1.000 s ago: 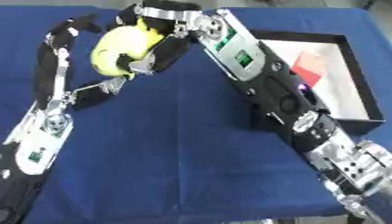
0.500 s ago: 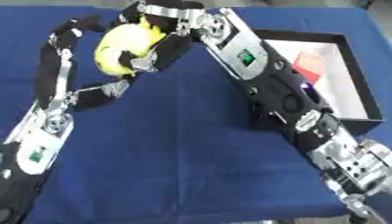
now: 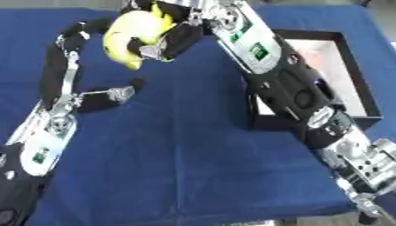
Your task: Pick up the objects with one hand, pass them to the other hand, and then place them into the box on the other side of the table.
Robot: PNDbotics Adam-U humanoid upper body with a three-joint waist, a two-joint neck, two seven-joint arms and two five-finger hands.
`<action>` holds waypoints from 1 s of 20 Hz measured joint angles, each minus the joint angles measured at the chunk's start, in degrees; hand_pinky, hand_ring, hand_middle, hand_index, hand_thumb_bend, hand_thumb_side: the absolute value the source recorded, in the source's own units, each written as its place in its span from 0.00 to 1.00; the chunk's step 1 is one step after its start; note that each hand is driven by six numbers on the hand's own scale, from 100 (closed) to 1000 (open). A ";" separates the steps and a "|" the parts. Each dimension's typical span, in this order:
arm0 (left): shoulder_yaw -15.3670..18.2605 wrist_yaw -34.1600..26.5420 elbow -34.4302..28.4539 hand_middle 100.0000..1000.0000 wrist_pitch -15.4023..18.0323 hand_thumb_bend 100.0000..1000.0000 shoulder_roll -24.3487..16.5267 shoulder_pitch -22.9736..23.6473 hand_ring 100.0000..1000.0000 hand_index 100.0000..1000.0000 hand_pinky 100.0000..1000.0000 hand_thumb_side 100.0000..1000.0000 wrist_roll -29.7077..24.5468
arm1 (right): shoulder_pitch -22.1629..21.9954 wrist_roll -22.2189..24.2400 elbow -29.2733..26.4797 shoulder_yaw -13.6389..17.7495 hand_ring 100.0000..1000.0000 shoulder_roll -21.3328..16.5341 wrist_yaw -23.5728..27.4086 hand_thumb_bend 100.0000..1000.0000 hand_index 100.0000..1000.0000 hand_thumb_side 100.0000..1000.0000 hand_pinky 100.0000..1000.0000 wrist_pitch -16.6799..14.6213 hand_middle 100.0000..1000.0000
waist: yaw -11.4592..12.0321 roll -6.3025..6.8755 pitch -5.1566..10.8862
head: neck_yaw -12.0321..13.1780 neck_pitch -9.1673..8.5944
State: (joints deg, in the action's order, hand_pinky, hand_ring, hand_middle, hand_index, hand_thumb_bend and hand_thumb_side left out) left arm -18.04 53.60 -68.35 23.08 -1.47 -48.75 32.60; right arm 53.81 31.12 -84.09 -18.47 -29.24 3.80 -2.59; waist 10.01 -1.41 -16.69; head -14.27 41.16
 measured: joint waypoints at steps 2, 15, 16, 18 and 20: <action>0.01 0.04 0.09 0.58 -0.16 0.53 0.00 0.18 0.69 0.86 0.79 0.38 -0.16 | -0.42 -0.37 0.01 0.23 0.96 -0.43 0.00 0.00 0.55 0.00 0.82 -0.02 0.48 | -0.24 0.08 0.00 | 0.00 0.00; -0.02 0.23 1.25 0.58 0.14 0.52 -1.62 1.64 0.69 0.83 0.79 0.38 -1.08 | -5.18 -5.25 1.08 4.91 0.96 -7.84 1.99 0.00 0.56 0.00 0.83 0.06 0.48 | -2.10 0.75 0.44 | -0.82 0.13; -0.04 0.32 1.34 0.58 0.32 0.52 -2.04 1.75 0.69 0.82 0.79 0.38 -1.04 | -6.06 -5.83 1.30 5.69 0.96 -9.14 2.54 0.00 0.56 0.00 0.83 0.18 0.48 | -2.11 0.78 0.48 | -1.02 0.27; -0.14 0.45 1.43 0.58 0.66 0.51 -2.85 1.91 0.69 0.82 0.79 0.39 -1.07 | -7.96 -6.90 2.02 7.34 0.97 -11.71 3.54 0.00 0.56 0.00 0.84 0.38 0.48 | -2.10 0.85 0.49 | -1.36 0.33; -0.34 0.75 1.57 0.58 0.97 0.51 -3.40 1.98 0.69 0.82 0.79 0.40 -1.33 | -9.87 -8.00 3.12 9.09 0.97 -14.09 4.25 0.00 0.56 0.00 0.84 0.51 0.48 | -2.09 0.94 0.49 | -1.69 0.33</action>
State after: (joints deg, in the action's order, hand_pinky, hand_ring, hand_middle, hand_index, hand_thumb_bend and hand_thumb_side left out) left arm -18.38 54.34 -66.78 24.06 -4.88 -46.77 31.27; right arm 43.94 23.12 -80.98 -9.39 -43.33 8.06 -2.08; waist 7.92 -0.47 -16.21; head -15.96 41.49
